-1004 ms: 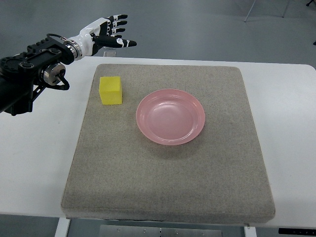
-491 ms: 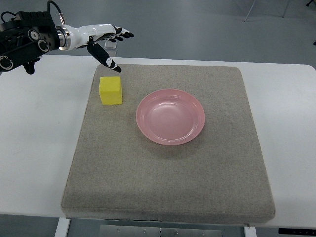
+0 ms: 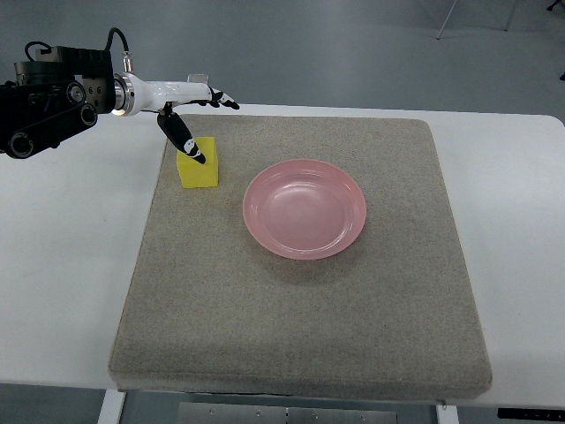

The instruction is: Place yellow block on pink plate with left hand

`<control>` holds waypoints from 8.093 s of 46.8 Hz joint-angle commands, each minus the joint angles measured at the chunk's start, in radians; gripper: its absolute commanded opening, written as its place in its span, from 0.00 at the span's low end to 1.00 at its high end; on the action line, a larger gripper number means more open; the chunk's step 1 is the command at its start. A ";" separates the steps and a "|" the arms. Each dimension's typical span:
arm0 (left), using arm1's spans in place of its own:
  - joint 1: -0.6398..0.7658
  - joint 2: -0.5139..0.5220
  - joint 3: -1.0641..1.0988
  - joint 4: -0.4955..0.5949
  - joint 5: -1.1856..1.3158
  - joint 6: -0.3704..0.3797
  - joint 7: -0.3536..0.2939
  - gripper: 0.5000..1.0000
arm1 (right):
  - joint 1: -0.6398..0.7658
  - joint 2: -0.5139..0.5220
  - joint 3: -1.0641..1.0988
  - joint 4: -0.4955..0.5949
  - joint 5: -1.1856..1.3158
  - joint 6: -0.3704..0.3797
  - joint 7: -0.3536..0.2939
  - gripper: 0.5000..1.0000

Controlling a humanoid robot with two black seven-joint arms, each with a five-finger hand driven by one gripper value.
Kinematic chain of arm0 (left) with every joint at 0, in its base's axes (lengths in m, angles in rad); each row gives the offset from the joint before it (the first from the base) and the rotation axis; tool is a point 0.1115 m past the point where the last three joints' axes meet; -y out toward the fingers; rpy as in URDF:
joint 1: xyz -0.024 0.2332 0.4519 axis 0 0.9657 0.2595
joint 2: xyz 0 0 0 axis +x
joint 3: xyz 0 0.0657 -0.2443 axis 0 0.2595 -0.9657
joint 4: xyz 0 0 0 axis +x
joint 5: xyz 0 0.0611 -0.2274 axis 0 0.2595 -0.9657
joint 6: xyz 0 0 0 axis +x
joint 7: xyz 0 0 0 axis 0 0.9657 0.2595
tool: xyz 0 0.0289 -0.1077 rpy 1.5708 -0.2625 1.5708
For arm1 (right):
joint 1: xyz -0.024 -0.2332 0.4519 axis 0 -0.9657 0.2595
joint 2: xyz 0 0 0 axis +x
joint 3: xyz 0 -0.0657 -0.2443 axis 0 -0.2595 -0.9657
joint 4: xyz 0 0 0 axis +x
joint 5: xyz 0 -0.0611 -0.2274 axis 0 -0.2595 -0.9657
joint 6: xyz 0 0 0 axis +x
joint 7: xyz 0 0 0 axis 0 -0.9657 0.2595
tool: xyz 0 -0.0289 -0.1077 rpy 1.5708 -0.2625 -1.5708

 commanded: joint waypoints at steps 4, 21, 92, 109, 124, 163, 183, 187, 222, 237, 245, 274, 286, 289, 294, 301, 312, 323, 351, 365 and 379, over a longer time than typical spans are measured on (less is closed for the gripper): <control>0.001 0.002 0.032 0.000 0.002 0.000 -0.009 0.95 | -0.001 0.000 0.000 0.000 0.000 0.000 0.000 0.85; 0.034 0.005 0.035 0.003 0.000 0.005 -0.008 0.97 | 0.000 0.000 0.000 0.000 0.000 0.000 0.000 0.85; 0.031 -0.002 -0.026 0.093 0.051 0.058 0.001 0.00 | 0.000 0.000 0.000 0.000 0.000 0.000 0.001 0.85; -0.041 -0.016 -0.064 0.074 0.040 0.066 0.001 0.00 | 0.000 0.000 0.000 0.000 0.000 0.000 0.001 0.85; -0.084 -0.041 -0.127 -0.126 0.034 0.066 0.001 0.00 | 0.000 0.000 0.000 0.000 0.000 0.000 0.000 0.85; -0.061 -0.156 -0.043 -0.203 0.054 0.011 -0.003 0.00 | 0.000 0.000 0.000 0.000 0.000 0.000 0.001 0.85; -0.044 -0.171 -0.020 -0.175 0.132 0.018 -0.002 0.00 | 0.000 0.000 0.000 0.000 0.000 0.000 0.001 0.85; -0.036 -0.179 -0.020 -0.166 0.179 0.020 -0.003 0.00 | -0.001 0.000 0.000 0.000 0.000 0.000 0.001 0.85; -0.013 -0.222 -0.023 -0.117 0.269 0.029 -0.003 0.00 | -0.001 0.000 0.000 0.000 0.000 0.000 0.001 0.85; -0.007 -0.223 -0.025 -0.117 0.267 0.031 -0.005 0.00 | 0.000 0.000 0.000 0.000 0.000 0.000 0.000 0.85; -0.006 -0.223 -0.034 -0.121 0.247 0.032 -0.011 0.31 | 0.000 0.000 0.000 0.000 0.000 0.000 0.001 0.85; 0.008 -0.215 -0.041 -0.120 0.246 0.066 -0.011 0.90 | 0.000 0.000 -0.002 0.000 0.000 0.000 0.000 0.85; 0.008 -0.191 -0.046 -0.072 0.241 0.077 -0.013 0.91 | 0.000 0.000 0.000 0.000 0.000 0.000 0.000 0.85; 0.010 -0.191 -0.048 -0.016 0.239 0.098 -0.013 0.91 | 0.000 0.000 0.000 0.000 0.000 0.000 0.000 0.85; 0.016 -0.195 -0.067 0.086 0.220 0.136 -0.013 0.92 | 0.000 0.000 -0.002 0.000 0.000 0.000 0.000 0.85; 0.060 -0.205 -0.095 0.207 0.149 0.172 -0.013 0.92 | 0.000 0.000 0.000 0.000 0.000 0.000 0.001 0.85; 0.096 -0.214 -0.100 0.334 0.054 0.208 -0.014 0.92 | 0.000 0.000 0.000 0.000 0.000 0.000 0.001 0.85; 0.146 -0.304 -0.106 0.523 -0.109 0.314 -0.014 0.92 | 0.000 0.000 0.000 0.000 0.000 0.000 0.000 0.85; 0.192 -0.338 -0.115 0.643 -0.900 0.342 0.110 0.90 | 0.000 0.000 0.000 0.000 0.000 0.000 0.000 0.85; 0.258 -0.338 -0.379 0.643 -1.005 0.187 0.024 0.92 | 0.000 0.000 0.000 0.000 0.000 0.000 0.001 0.85; 0.304 -0.338 -0.652 0.643 -1.040 0.172 0.014 0.92 | 0.000 0.000 0.000 0.000 0.000 0.000 0.001 0.85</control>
